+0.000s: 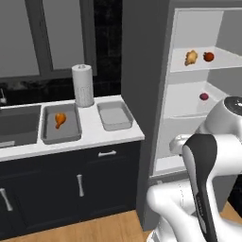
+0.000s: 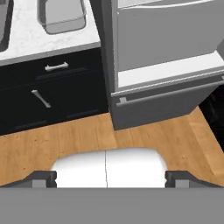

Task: Place one tomato and one chicken drumstick in each tupperware on the nearby counter, to pack two identical lunches.

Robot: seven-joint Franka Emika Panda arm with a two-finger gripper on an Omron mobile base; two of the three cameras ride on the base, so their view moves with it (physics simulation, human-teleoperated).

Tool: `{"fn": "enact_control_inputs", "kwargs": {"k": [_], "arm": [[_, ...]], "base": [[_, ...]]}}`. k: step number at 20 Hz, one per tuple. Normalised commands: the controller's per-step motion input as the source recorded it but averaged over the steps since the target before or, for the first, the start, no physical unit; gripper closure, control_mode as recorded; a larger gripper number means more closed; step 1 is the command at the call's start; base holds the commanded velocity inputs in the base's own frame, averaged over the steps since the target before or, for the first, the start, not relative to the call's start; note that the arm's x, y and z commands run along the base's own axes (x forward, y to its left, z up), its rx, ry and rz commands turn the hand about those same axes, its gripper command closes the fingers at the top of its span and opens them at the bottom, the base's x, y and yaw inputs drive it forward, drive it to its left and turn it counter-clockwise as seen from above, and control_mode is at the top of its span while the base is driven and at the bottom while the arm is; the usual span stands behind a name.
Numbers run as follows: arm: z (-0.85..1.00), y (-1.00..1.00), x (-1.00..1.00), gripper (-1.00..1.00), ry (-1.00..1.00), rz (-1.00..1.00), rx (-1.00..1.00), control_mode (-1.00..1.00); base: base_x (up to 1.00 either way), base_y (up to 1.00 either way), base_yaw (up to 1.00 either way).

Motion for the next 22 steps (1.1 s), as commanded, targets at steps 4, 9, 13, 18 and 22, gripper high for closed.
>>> {"fn": "enact_control_inputs", "kwargs": {"k": [4,9,13,18,22], "arm": [[0.00,0.00,0.00,-1.00,0.00,0.00,0.00,1.00],[0.00,0.00,0.00,-1.00,0.00,0.00,0.00,1.00],[0.00,0.00,0.00,-1.00,0.00,0.00,0.00,1.00],[0.00,0.00,0.00,-1.00,0.00,0.00,0.00,1.00],[0.00,0.00,0.00,-1.00,0.00,0.00,0.00,1.00]], "base": [[0.26,-0.88,-0.03],[0.30,-0.33,-0.28],[0.30,-0.09,-0.35],[0.56,-0.25,-0.05],[0.60,-0.27,0.00]]}}
